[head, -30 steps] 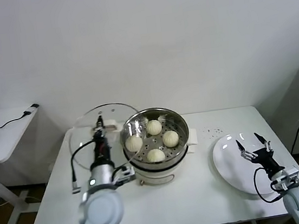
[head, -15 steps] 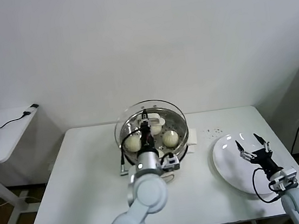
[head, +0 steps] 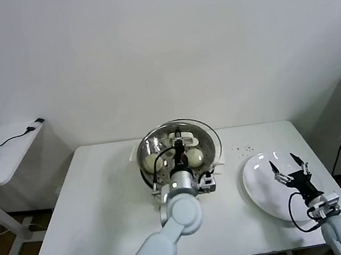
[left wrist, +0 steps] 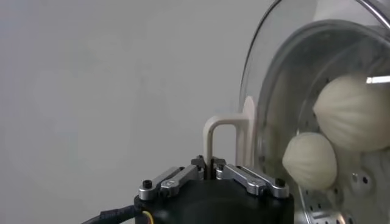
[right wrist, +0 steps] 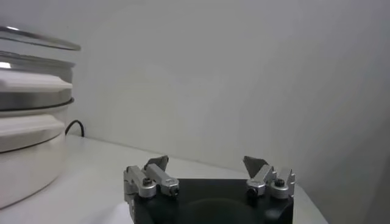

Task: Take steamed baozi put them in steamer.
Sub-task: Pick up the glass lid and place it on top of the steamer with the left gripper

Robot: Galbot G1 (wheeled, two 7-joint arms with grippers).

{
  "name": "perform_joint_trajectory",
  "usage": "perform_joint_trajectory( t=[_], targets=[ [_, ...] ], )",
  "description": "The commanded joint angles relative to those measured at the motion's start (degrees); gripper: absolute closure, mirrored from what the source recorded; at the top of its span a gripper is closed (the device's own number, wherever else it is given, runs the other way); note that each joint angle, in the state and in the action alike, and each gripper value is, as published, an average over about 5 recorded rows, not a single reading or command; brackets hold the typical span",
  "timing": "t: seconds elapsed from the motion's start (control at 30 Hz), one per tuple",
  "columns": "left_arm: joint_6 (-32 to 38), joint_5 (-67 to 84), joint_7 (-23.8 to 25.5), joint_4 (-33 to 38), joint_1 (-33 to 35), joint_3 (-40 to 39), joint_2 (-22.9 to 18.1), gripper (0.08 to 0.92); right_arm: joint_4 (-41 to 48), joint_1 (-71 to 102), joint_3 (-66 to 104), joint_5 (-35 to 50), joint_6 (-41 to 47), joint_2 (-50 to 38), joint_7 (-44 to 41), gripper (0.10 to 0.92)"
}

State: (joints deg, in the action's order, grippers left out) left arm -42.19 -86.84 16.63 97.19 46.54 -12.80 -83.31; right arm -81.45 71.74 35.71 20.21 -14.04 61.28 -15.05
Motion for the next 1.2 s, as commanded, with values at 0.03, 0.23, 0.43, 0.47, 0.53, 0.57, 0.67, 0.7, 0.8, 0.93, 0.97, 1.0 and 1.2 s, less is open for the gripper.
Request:
perform_joint_trajectory(
  t=[0.03, 0.23, 0.43, 0.47, 0.53, 0.57, 0.67, 0.7, 0.8, 0.93, 0.97, 1.0, 1.2],
  targets=[
    [-2.8, 0.3, -0.7, -3.8, -1.1, 0.3, -1.1, 0.856, 0.2, -0.1, 0.0, -0.1, -0.1, 0.1, -0.1, 0.203],
    [-2.7, 0.4, -0.8, -3.7, -1.1, 1.4, -0.5, 0.856, 0.1, 0.0, 0.1, -0.3, -0.1, 0.2, -0.1, 0.203],
    [-2.7, 0.7, -0.9, -3.4, -0.5, 2.0, 0.1, 0.856, 0.3, -0.2, 0.1, -0.5, -0.1, 0.5, -0.1, 0.203],
    [-2.7, 0.8, -0.9, -3.3, -0.4, 2.1, 0.1, 0.856, 0.3, -0.2, 0.1, -0.6, -0.1, 0.6, -0.1, 0.203],
    [-2.8, 1.1, -1.0, -3.3, -0.2, 2.1, 0.2, 0.856, 0.3, -0.2, 0.1, -0.7, -0.1, 0.7, -0.1, 0.203],
    [-2.8, 1.2, -1.0, -3.2, -0.2, 2.1, 0.2, 0.856, 0.3, -0.3, 0.0, -0.7, -0.1, 0.7, -0.1, 0.203],
    [-2.8, 1.6, -1.2, -3.3, -0.1, 2.1, 0.2, 0.856, 0.4, -0.3, 0.1, -0.9, -0.1, 0.7, -0.1, 0.203],
    [-2.8, 1.7, -1.3, -3.3, -0.1, 2.0, 0.1, 0.856, 0.4, -0.3, 0.1, -0.9, -0.1, 0.8, -0.1, 0.203],
    [-2.8, 2.0, -1.7, -3.5, -0.1, 1.9, 0.1, 0.856, 0.5, -0.3, 0.1, -0.9, -0.1, 0.8, -0.1, 0.203],
    [-2.8, 2.2, -1.8, -3.9, -0.1, 2.1, -0.2, 0.856, 0.5, -0.4, 0.2, -1.0, -0.2, 0.9, -0.2, 0.203],
    [-2.8, 2.2, -1.8, -3.9, 0.0, 2.1, -0.2, 0.856, 0.5, -0.4, 0.2, -1.0, -0.2, 1.0, -0.2, 0.203],
    [-2.8, 2.2, -1.7, -3.9, 0.0, 2.1, -0.1, 0.856, 0.6, -0.4, 0.2, -1.0, -0.2, 1.0, -0.2, 0.203],
    [-2.0, 3.0, -1.6, -3.3, 0.3, 2.4, 0.6, 0.856, 0.7, -0.5, 0.3, -1.0, -0.3, 1.2, -0.2, 0.203]
  ],
)
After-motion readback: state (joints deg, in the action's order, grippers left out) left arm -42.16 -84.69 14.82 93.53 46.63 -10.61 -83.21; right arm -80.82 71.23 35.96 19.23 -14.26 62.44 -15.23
